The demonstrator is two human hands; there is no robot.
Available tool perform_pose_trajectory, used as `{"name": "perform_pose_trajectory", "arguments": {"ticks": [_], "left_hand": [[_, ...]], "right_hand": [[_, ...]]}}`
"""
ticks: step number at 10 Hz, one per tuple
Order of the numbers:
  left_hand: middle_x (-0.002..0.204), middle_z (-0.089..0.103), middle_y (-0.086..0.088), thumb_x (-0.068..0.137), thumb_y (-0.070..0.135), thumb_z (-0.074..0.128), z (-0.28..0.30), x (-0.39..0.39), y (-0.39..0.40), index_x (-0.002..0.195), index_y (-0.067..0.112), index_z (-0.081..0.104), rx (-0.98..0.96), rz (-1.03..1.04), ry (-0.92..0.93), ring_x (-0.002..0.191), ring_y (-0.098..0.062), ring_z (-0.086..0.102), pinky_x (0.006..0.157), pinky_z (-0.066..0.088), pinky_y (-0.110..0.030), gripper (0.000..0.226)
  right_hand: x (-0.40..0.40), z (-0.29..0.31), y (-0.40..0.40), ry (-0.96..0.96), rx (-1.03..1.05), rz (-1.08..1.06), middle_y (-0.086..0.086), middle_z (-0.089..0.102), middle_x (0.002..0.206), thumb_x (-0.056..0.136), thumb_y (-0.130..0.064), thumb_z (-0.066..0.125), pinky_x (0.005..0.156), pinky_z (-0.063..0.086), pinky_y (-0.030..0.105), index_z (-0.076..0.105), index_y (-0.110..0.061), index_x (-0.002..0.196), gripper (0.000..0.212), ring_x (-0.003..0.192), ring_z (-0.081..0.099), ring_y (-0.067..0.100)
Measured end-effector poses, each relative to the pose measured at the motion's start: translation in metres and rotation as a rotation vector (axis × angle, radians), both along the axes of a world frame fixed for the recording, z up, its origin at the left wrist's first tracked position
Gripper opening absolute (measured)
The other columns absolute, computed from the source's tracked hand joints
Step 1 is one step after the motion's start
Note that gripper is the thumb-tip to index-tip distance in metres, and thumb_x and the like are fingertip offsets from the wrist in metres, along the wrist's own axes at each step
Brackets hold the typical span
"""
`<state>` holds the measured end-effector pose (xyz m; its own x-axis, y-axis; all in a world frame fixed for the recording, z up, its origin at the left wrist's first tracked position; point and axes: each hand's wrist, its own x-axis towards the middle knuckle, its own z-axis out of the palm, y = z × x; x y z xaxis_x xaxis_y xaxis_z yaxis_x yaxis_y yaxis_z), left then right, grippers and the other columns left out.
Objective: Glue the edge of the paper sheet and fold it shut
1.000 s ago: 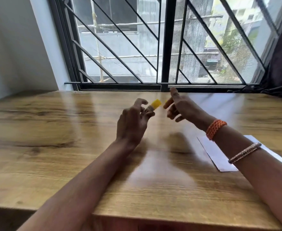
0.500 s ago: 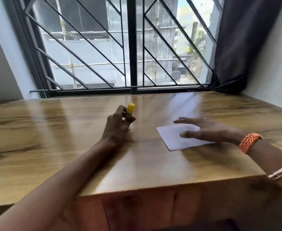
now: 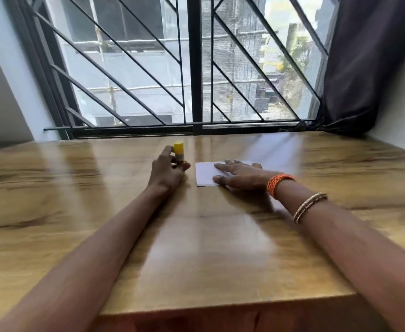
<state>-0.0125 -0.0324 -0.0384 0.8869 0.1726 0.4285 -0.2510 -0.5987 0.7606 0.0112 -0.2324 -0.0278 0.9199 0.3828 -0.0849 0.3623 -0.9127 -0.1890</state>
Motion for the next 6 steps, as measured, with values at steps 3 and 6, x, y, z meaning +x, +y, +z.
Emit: {"name": "perform_pose_trajectory", "arguments": {"ticks": [3, 6], "left_hand": [[0.104, 0.070, -0.015, 0.078, 0.008, 0.069, -0.001, 0.031, 0.005, 0.111, 0.005, 0.054, 0.055, 0.005, 0.065, 0.099, -0.027, 0.064, 0.090, 0.049, -0.032, 0.037], [0.118, 0.063, -0.015, 0.078, 0.015, 0.069, -0.005, 0.037, 0.007, 0.127, 0.006, 0.039, 0.103, 0.024, 0.145, 0.109, -0.031, 0.059, 0.092, 0.042, -0.031, 0.057]], "right_hand": [[0.032, 0.005, 0.031, -0.048, -0.018, 0.087, 0.002, 0.020, 0.159, 0.099, -0.045, 0.029, 0.115, 0.001, 0.054, 0.023, -0.028, 0.149, 0.053, 0.146, 0.016, 0.017], [0.038, 0.001, 0.015, -0.237, 0.084, 0.073, 0.003, 0.012, 0.161, 0.102, -0.040, 0.019, 0.117, -0.004, 0.045, 0.018, -0.015, 0.150, 0.054, 0.148, 0.007, 0.012]]}}
